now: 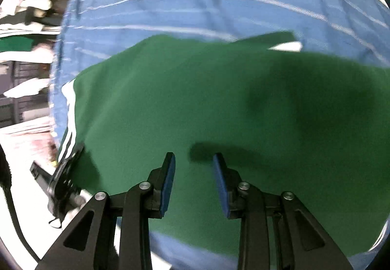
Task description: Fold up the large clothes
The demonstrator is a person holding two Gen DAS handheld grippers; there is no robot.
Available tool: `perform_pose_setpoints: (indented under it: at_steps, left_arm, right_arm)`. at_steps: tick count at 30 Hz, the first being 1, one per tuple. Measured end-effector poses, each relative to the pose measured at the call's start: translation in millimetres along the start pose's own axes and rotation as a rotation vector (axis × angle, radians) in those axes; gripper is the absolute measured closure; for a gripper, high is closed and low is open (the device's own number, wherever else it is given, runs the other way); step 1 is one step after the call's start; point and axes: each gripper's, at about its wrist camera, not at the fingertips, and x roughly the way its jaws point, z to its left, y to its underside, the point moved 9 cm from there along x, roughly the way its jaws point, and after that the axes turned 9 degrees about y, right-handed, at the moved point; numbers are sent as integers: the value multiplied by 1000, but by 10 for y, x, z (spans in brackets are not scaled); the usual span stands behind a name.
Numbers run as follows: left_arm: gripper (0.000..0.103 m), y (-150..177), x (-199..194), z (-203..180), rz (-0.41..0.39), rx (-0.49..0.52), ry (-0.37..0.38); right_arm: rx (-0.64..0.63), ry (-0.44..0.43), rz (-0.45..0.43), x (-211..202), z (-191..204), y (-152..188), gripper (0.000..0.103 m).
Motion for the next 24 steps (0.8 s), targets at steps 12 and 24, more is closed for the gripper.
perform_pose_setpoints:
  at_steps: [12, 24]
  left_arm:
    - [82, -441, -157, -545, -31, 221, 2]
    - [82, -424, -1102, -2163, -154, 826, 77]
  right_arm:
    - [28, 58, 18, 176, 34, 240, 66]
    - [420, 57, -90, -648, -2042, 1425, 62]
